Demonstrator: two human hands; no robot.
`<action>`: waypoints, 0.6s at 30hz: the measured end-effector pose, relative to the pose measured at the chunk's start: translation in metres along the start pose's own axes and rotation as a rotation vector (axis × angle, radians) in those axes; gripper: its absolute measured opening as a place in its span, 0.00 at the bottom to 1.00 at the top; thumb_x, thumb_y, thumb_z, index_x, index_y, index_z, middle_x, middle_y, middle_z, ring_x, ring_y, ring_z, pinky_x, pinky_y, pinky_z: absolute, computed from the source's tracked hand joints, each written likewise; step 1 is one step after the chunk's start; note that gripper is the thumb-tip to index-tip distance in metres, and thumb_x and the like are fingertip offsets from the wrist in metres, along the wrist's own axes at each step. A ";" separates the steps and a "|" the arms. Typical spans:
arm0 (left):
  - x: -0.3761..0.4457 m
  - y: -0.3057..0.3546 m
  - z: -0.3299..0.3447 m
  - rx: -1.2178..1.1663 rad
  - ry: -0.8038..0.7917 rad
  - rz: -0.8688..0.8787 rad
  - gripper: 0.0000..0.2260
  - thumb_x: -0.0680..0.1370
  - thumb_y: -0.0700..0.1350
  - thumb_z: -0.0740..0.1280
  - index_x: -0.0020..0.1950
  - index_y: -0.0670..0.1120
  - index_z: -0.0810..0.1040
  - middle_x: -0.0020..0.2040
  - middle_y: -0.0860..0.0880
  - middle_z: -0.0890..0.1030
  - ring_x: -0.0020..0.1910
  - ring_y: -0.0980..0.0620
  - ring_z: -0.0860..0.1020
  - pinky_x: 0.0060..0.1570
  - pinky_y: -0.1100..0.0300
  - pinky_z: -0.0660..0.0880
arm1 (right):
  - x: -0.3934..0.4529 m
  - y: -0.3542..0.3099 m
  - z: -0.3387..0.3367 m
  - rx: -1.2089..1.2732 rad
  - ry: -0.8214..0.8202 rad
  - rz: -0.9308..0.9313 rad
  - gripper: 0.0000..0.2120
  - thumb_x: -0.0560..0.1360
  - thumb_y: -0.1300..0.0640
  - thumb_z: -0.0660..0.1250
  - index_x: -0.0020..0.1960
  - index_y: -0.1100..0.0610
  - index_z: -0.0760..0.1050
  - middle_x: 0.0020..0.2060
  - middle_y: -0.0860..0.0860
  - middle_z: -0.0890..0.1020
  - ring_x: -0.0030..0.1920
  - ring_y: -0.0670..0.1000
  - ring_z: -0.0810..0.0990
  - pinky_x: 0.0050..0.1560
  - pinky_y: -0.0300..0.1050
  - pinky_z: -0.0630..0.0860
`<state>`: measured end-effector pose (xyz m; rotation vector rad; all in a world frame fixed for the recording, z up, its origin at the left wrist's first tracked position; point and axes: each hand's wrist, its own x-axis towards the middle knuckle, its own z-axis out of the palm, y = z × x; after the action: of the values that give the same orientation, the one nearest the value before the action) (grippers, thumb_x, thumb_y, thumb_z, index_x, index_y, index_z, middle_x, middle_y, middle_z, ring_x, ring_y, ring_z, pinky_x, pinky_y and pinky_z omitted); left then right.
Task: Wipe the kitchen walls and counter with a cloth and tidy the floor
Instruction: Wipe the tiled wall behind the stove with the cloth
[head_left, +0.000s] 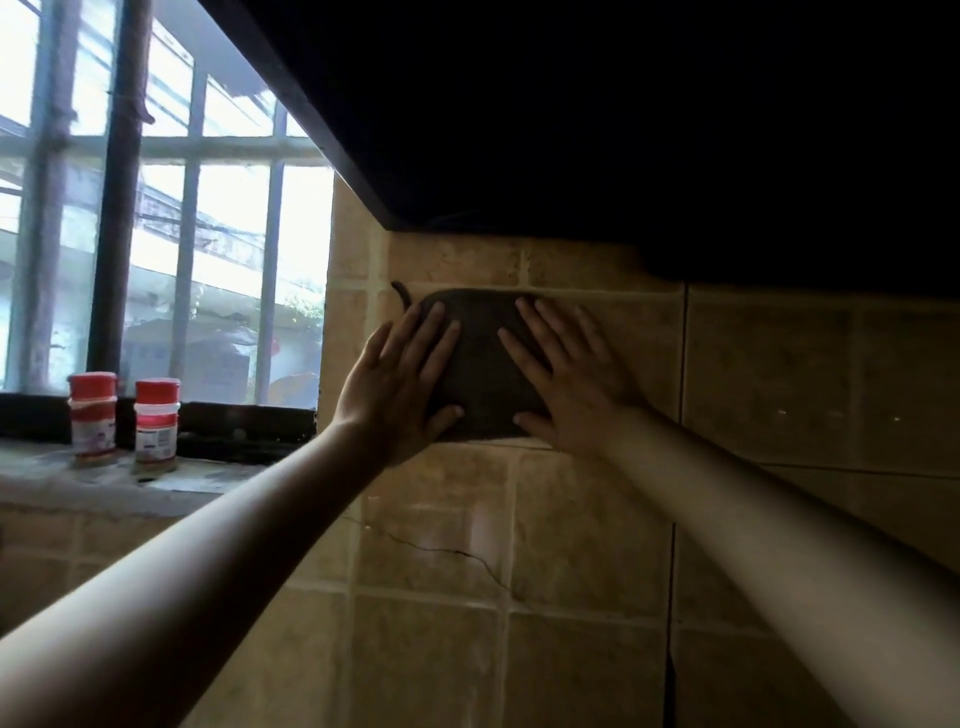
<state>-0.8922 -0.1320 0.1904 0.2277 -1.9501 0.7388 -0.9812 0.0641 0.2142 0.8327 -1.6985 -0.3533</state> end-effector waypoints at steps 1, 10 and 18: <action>0.001 -0.002 0.000 0.014 0.001 0.005 0.37 0.72 0.63 0.49 0.74 0.40 0.61 0.73 0.39 0.63 0.72 0.40 0.64 0.66 0.49 0.54 | 0.001 -0.002 0.000 0.012 0.027 0.009 0.42 0.75 0.36 0.54 0.76 0.54 0.36 0.75 0.57 0.36 0.75 0.55 0.35 0.65 0.52 0.24; -0.023 0.003 0.013 0.001 0.015 -0.004 0.37 0.72 0.63 0.50 0.74 0.41 0.55 0.73 0.38 0.63 0.72 0.39 0.64 0.66 0.48 0.55 | -0.007 -0.022 0.006 0.064 0.017 0.027 0.43 0.69 0.38 0.65 0.76 0.56 0.53 0.76 0.57 0.53 0.76 0.58 0.51 0.70 0.52 0.32; -0.083 0.009 0.033 -0.045 -0.063 0.000 0.37 0.69 0.62 0.53 0.73 0.42 0.58 0.73 0.39 0.64 0.72 0.42 0.62 0.66 0.50 0.56 | -0.043 -0.084 0.030 0.090 0.051 0.056 0.45 0.63 0.36 0.69 0.73 0.55 0.62 0.74 0.56 0.61 0.73 0.58 0.55 0.71 0.56 0.39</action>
<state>-0.8803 -0.1564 0.1045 0.2263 -2.0238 0.6942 -0.9762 0.0290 0.1224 0.8506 -1.6966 -0.2174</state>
